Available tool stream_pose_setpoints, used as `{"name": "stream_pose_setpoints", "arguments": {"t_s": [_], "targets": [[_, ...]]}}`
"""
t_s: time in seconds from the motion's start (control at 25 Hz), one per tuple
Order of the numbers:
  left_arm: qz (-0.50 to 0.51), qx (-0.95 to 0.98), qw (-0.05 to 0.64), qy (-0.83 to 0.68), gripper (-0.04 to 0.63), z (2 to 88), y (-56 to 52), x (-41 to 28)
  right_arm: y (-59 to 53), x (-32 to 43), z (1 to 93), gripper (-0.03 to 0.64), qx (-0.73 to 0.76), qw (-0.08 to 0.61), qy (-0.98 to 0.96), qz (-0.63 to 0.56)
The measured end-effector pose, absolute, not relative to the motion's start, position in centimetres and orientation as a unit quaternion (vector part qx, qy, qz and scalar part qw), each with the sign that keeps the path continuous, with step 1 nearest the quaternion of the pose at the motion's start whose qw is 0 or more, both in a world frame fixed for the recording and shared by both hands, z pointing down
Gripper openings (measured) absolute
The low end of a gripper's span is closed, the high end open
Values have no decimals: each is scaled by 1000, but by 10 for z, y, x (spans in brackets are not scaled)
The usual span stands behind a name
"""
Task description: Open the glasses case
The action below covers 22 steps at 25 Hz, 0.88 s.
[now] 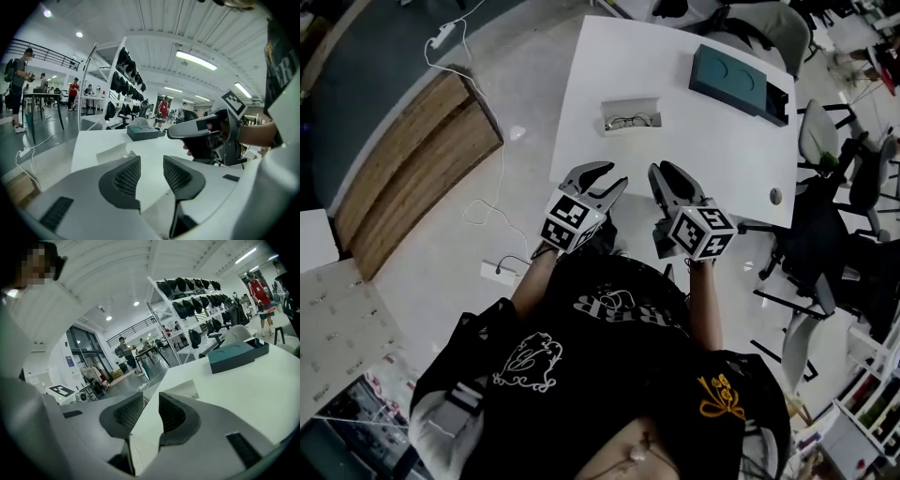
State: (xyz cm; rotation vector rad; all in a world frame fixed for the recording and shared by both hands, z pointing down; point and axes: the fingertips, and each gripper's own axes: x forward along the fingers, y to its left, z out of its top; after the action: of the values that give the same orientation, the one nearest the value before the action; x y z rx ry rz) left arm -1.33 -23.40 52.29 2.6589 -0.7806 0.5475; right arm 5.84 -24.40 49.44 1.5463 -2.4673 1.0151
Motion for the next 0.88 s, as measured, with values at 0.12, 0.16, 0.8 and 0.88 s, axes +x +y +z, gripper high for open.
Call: {"name": "stream_pose_setpoints", "arguments": {"t_s": [0.12,0.16,0.8,0.88], "targets": [[183,929,153,-282,155,509,-205,-17,-218,52,484,114,486,21,-812,321],[181,929,152,-286,152,506,-197,-19,-209,50,481,114,483,21,-817,316],[123,923,148,-332,61,455,-70,-24,-74,39,440,94,455,-3,-853,257],[117,925,147,-331,54,451,-59,-24,-63,36,437,94,453,-6,-854,255]]}}
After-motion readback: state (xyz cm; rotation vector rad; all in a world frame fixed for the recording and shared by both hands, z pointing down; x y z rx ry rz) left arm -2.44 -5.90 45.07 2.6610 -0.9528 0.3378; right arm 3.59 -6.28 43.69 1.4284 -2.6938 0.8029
